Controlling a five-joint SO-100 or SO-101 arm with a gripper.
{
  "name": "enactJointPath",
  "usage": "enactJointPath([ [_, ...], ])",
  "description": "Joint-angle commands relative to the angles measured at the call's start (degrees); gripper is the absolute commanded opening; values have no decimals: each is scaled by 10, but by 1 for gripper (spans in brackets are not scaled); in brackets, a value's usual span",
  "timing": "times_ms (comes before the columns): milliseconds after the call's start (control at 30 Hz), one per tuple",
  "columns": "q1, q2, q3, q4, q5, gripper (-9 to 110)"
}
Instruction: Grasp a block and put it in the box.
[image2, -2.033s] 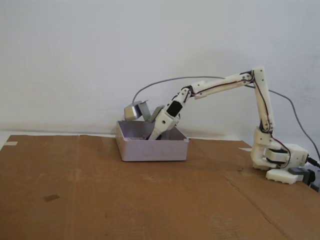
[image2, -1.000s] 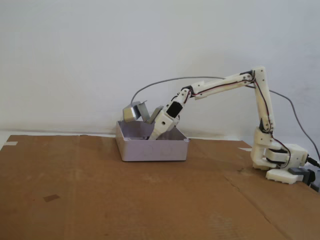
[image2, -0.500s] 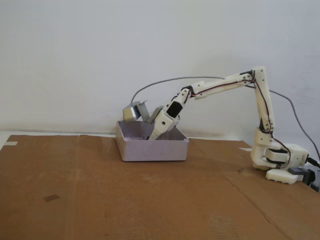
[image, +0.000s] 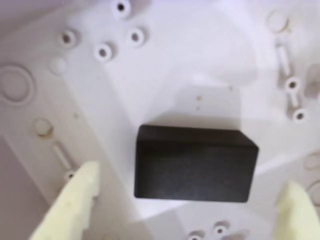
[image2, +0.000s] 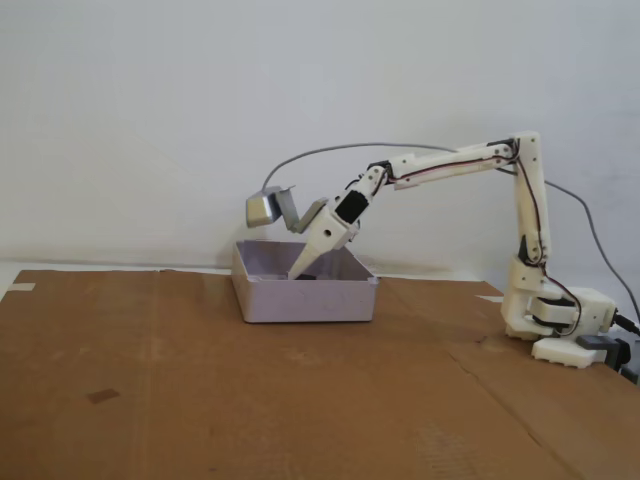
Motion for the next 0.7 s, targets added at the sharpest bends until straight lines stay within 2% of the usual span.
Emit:
enactJointPath([
  [0,-4,101,-33,-18,-5,43],
  [667,-5,201,-33,-23,-5,42],
])
